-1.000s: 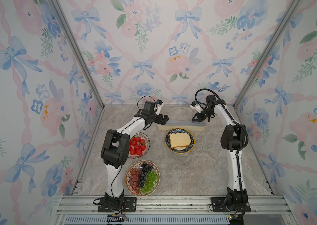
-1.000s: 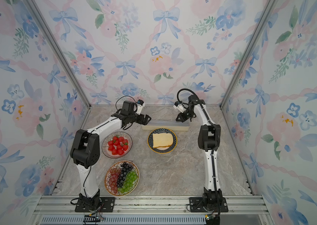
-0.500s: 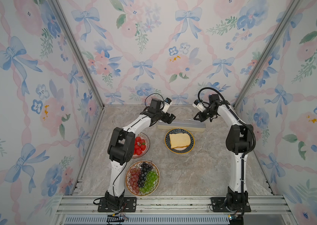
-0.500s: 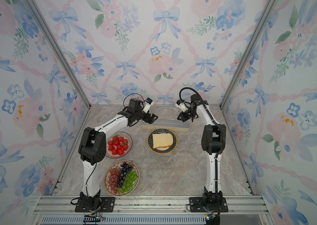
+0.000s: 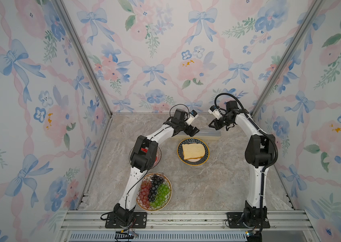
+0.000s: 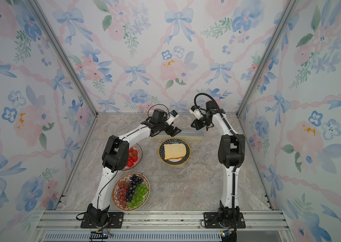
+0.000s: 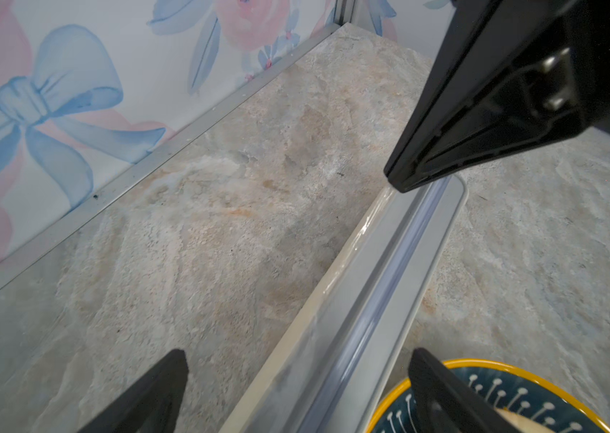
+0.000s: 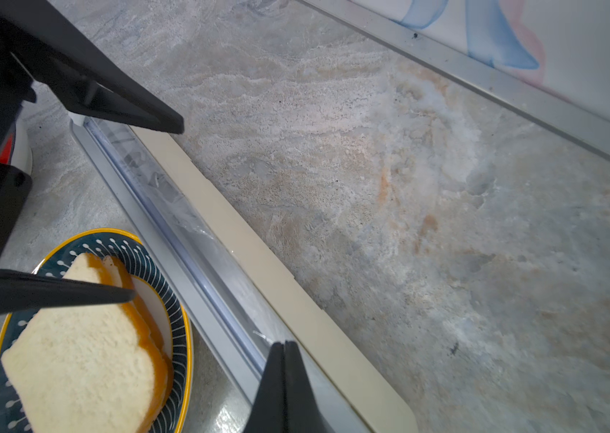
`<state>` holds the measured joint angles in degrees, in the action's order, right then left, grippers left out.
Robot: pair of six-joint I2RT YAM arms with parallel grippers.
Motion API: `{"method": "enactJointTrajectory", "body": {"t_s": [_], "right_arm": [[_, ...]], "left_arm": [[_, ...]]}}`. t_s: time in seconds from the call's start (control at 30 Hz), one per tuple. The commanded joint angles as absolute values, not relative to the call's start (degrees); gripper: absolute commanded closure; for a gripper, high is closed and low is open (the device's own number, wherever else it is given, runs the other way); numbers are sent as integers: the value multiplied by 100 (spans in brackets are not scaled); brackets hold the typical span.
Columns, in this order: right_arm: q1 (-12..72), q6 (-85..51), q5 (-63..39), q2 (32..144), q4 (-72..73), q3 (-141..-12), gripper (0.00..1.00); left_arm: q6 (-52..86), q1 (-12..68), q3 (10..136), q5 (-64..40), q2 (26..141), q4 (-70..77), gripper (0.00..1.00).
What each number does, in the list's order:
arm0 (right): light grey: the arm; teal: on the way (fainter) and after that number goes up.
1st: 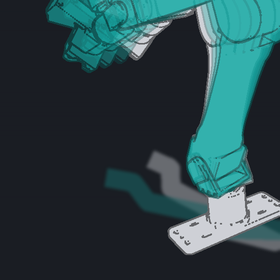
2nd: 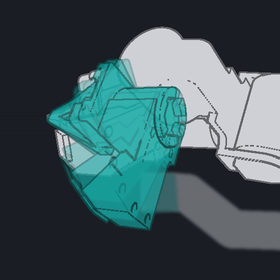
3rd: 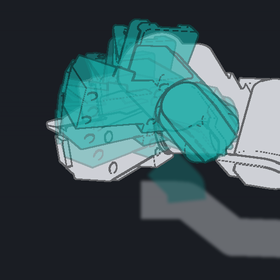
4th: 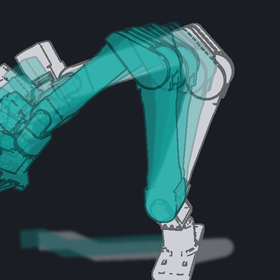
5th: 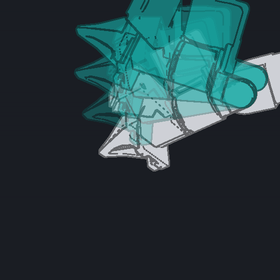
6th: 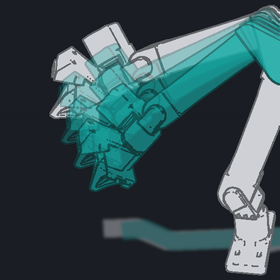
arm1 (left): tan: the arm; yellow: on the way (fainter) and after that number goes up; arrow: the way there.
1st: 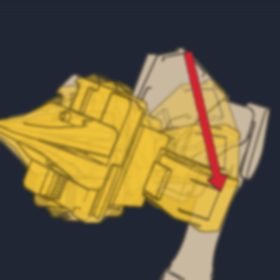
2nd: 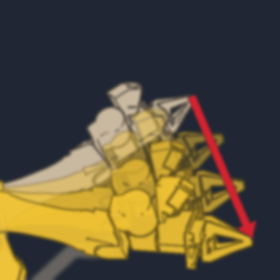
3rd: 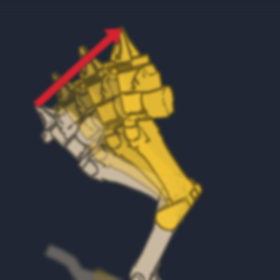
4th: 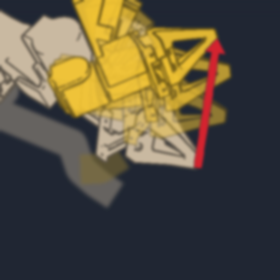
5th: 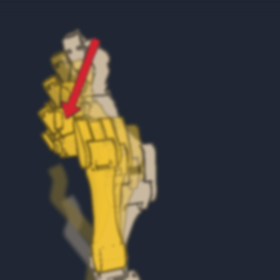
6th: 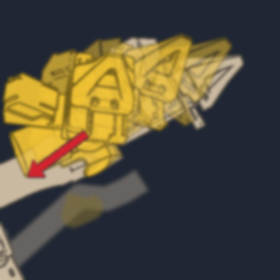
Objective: Wrap the plate with plastic wrap
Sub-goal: Pull the plastic wrap from the plastic wrap cutting box.
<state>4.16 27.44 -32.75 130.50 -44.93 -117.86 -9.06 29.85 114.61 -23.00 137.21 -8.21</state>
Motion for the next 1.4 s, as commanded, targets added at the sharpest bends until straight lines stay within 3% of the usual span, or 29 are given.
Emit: {"method": "enactJointTrajectory", "body": {"t_s": [0.0,0.1,0.37,0.8,1.03,1.23,1.3,1.37], "right_arm": [[386,2716,-3331,12727,-4412,-11751,100],[391,2727,-3322,12709,-4421,-11734,100],[403,2742,-3246,12693,-4403,-11699,100],[413,2760,-3151,12693,-4412,-11701,100],[420,2769,-3129,12709,-4419,-11710,100],[456,2777,-3129,12727,-4424,-11742,100],[465,2777,-3140,12719,-4421,-11759,100],[465,2769,-3147,12696,-4429,-11779,100]], "left_arm": [[-1085,3008,11849,-2132,13992,-826,4],[-1036,3023,12042,-1950,14172,-834,5],[-1110,2943,11807,-1997,14153,-844,21],[-1599,2451,10951,-1747,13621,-1088,24],[-2019,2251,10806,-1893,13482,-1515,32],[-2390,2171,10809,-2610,13492,-1850,50],[-2489,2171,10803,-2849,13481,-1906,63],[-2531,2162,10810,-2997,13451,-1936,88]]}}
